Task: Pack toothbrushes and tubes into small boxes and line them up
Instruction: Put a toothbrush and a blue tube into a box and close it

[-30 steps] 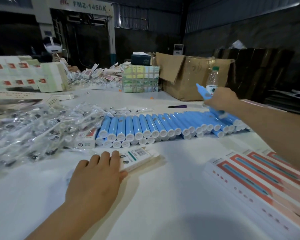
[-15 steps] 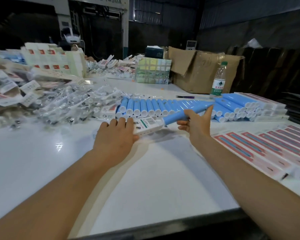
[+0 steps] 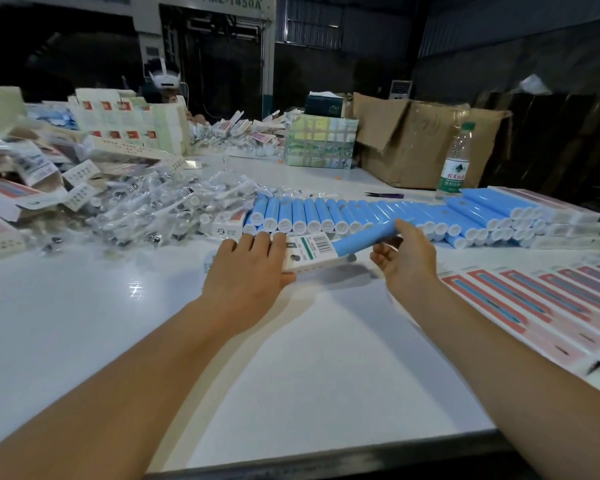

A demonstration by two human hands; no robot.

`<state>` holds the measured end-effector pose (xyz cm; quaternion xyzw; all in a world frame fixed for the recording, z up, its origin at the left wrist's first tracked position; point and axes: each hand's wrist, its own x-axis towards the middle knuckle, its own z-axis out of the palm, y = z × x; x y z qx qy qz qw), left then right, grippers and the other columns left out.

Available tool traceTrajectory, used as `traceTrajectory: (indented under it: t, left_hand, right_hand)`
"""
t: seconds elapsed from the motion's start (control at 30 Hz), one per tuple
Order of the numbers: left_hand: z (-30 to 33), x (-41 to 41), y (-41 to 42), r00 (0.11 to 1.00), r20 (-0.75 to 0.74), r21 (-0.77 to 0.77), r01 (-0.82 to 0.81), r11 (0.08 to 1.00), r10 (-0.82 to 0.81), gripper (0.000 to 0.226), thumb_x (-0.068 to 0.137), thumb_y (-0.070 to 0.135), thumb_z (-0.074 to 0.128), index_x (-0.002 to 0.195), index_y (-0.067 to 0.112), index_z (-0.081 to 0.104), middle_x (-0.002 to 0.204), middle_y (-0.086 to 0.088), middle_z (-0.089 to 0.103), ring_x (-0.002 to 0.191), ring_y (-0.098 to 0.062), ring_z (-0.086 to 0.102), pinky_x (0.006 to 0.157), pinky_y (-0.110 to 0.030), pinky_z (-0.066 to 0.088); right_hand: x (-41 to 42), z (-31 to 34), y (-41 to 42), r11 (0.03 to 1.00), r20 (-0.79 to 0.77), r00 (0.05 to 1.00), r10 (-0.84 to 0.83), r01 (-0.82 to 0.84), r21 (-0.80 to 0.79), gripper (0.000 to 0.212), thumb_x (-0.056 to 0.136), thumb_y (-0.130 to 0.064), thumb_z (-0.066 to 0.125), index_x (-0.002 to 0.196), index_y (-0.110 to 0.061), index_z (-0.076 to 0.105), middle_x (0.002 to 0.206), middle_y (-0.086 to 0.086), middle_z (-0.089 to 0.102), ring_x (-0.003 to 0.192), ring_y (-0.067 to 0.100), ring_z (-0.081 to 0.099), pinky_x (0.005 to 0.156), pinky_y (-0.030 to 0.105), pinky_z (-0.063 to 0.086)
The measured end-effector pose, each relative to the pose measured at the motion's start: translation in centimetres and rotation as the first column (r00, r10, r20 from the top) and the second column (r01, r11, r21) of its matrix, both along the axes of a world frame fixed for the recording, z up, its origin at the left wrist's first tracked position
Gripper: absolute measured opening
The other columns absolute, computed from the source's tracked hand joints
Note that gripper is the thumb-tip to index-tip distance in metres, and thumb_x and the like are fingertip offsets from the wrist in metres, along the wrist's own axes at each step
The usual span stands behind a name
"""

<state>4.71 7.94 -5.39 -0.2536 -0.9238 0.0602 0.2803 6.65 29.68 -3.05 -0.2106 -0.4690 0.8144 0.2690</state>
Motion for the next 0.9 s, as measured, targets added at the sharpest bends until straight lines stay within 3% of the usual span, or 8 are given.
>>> traceTrajectory:
  t: [0.07, 0.17, 0.27, 0.37, 0.43, 0.5, 0.73, 0.9]
  left_hand:
    - [0.0, 0.2, 0.3, 1.000, 0.006, 0.006, 0.019, 1.000, -0.019, 0.064, 0.096, 0.055, 0.024, 0.144, 0.013, 0.020, 0.133, -0.005, 0.043, 0.114, -0.024, 0.043, 0.090, -0.035, 0.033]
    - [-0.1, 0.3, 0.8, 0.999, 0.027, 0.022, 0.046, 0.999, -0.047, 0.065, 0.096, 0.056, 0.024, 0.146, 0.014, 0.018, 0.136, -0.004, 0.041, 0.118, -0.024, 0.041, 0.093, -0.035, 0.033]
    - [-0.2, 0.2, 0.8, 0.998, 0.037, 0.047, 0.049, 0.998, -0.050, 0.065, 0.096, 0.056, 0.024, 0.145, 0.015, 0.018, 0.137, -0.004, 0.041, 0.118, -0.023, 0.041, 0.094, -0.035, 0.032]
    - [-0.3, 0.1, 0.6, 0.998, 0.041, 0.029, 0.035, 0.999, -0.036, 0.064, 0.096, 0.056, 0.024, 0.145, 0.014, 0.018, 0.136, -0.004, 0.041, 0.117, -0.023, 0.042, 0.092, -0.035, 0.033]
    - [-0.3, 0.1, 0.4, 0.998, 0.063, 0.032, 0.028, 0.999, -0.030, 0.064, 0.097, 0.056, 0.025, 0.145, 0.014, 0.018, 0.136, -0.005, 0.041, 0.118, -0.023, 0.042, 0.092, -0.035, 0.033]
    - [-0.2, 0.2, 0.5, 0.996, 0.082, 0.040, 0.023, 0.999, -0.026, 0.064, 0.097, 0.055, 0.025, 0.146, 0.014, 0.017, 0.137, -0.005, 0.041, 0.118, -0.024, 0.041, 0.093, -0.035, 0.033]
    - [-0.2, 0.5, 0.5, 0.988, 0.148, 0.024, 0.038, 0.999, -0.041, 0.064, 0.098, 0.053, 0.028, 0.146, 0.013, 0.017, 0.137, -0.008, 0.040, 0.119, -0.026, 0.040, 0.093, -0.038, 0.032]
    - [-0.4, 0.3, 0.5, 0.980, 0.182, 0.014, 0.079, 0.997, -0.080, 0.066, 0.097, 0.055, 0.031, 0.145, 0.011, 0.021, 0.135, -0.009, 0.042, 0.117, -0.028, 0.041, 0.094, -0.041, 0.032]
  right_hand:
    - [-0.1, -0.2, 0.5, 0.999, 0.035, 0.998, -0.044, 0.044, -0.019, 0.018, 0.089, -0.010, 0.059, 0.106, -0.010, 0.055, 0.072, 0.009, 0.056, 0.047, 0.013, 0.051, 0.042, 0.022, 0.046]
    - [-0.1, -0.5, 0.5, 0.994, 0.011, 0.998, -0.056, 0.055, 0.098, 0.042, 0.087, -0.007, 0.062, 0.119, -0.025, 0.041, 0.072, 0.011, 0.058, 0.043, 0.011, 0.050, 0.042, 0.023, 0.045]
    - [0.2, -0.7, -0.5, 0.946, 0.042, 0.996, -0.073, 0.056, 0.320, 0.009, 0.090, -0.017, 0.061, 0.098, -0.019, 0.060, 0.081, 0.012, 0.064, 0.045, 0.010, 0.050, 0.041, 0.022, 0.044]
    - [0.3, -1.1, -1.0, 0.895, 0.121, 0.988, -0.091, 0.028, 0.446, 0.032, 0.094, -0.032, 0.052, 0.069, -0.020, 0.069, 0.066, 0.007, 0.057, 0.049, 0.012, 0.042, 0.039, 0.020, 0.037]
    - [0.4, -1.0, -1.0, 0.899, 0.149, 0.984, -0.100, 0.026, 0.436, 0.035, 0.095, -0.033, 0.050, 0.068, -0.020, 0.069, 0.063, 0.001, 0.056, 0.050, 0.012, 0.041, 0.038, 0.019, 0.036]
    - [0.4, -1.1, -0.7, 0.914, 0.166, 0.982, -0.096, 0.021, 0.404, 0.031, 0.095, -0.029, 0.050, 0.074, -0.018, 0.068, 0.075, -0.003, 0.064, 0.053, 0.011, 0.044, 0.039, 0.020, 0.036]
    - [0.1, -0.5, -0.5, 0.910, 0.211, 0.971, -0.113, 0.016, 0.415, 0.024, 0.092, -0.021, 0.050, 0.075, -0.016, 0.067, 0.078, -0.003, 0.065, 0.055, 0.011, 0.048, 0.044, 0.022, 0.038]
    - [-1.8, 1.7, -2.2, 0.727, 0.141, 0.990, -0.031, -0.074, 0.683, 0.027, 0.092, -0.015, 0.051, 0.068, -0.015, 0.064, 0.073, -0.001, 0.062, 0.057, 0.013, 0.047, 0.049, 0.026, 0.037]
